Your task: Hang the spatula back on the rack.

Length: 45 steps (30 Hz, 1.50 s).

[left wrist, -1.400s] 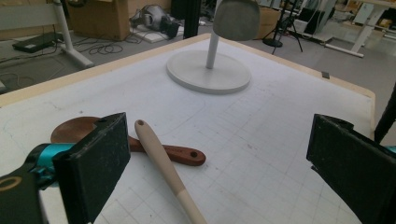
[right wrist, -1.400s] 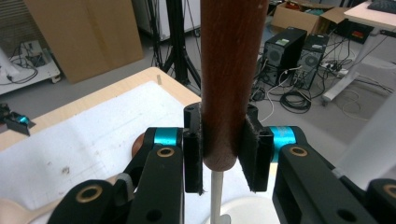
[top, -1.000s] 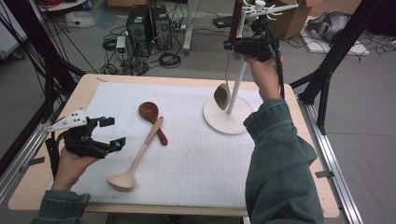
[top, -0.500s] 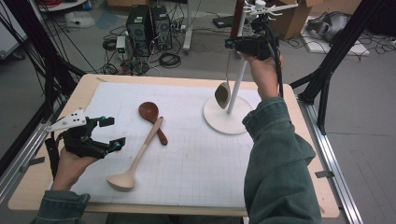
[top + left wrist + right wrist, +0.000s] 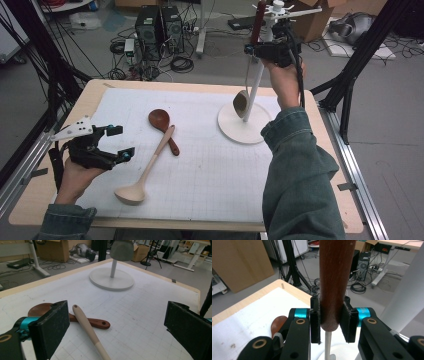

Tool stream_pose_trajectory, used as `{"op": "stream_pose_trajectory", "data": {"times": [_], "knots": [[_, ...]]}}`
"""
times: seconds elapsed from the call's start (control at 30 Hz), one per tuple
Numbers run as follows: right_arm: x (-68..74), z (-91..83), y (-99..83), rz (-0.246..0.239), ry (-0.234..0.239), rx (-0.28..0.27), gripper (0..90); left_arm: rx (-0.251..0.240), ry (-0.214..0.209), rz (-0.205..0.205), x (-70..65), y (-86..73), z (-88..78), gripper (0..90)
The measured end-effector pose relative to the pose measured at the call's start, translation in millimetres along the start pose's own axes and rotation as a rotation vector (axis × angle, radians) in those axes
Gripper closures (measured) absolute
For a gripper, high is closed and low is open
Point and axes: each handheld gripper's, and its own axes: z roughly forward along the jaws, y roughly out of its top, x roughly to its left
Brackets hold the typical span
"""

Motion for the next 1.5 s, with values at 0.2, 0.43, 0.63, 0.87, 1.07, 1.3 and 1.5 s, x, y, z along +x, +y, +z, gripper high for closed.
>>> {"op": "stream_pose_trajectory", "data": {"times": [0.2, 0.43, 0.63, 0.87, 1.07, 1.3, 1.5], "knots": [[-3.2, 0.0, -5.5, 0.013, -0.015, 0.006, 72.8, 0.002, -0.001, 0.003, 0.5, 0.3, -1.4, 6.7], [-6.2, -2.4, -9.5, 0.013, -0.026, -0.005, 72.2, 0.003, 0.001, 0.002, 0.1, 0.0, -0.3, 6.7], [-7.5, -9.9, -11.4, 0.012, -0.016, -0.021, 69.7, 0.003, 0.000, 0.002, 0.2, 0.0, -0.4, 6.7], [-9.6, -22.3, -16.2, 0.000, 0.005, -0.036, 67.2, 0.005, -0.002, 0.001, 1.1, -0.5, -0.4, 6.7], [-13.3, -36.5, -20.4, 0.000, 0.042, -0.065, 67.0, 0.010, -0.003, 0.000, 2.3, -1.5, 1.2, 6.7], [-19.4, -49.3, -24.3, -0.032, 0.092, -0.062, 76.2, 0.015, 0.003, -0.007, 4.7, -3.6, 1.4, 6.7], [-25.7, -59.5, -23.2, -0.038, 0.139, -0.060, 85.1, 0.016, 0.002, -0.008, 4.8, -3.8, 1.7, 6.7]]}}
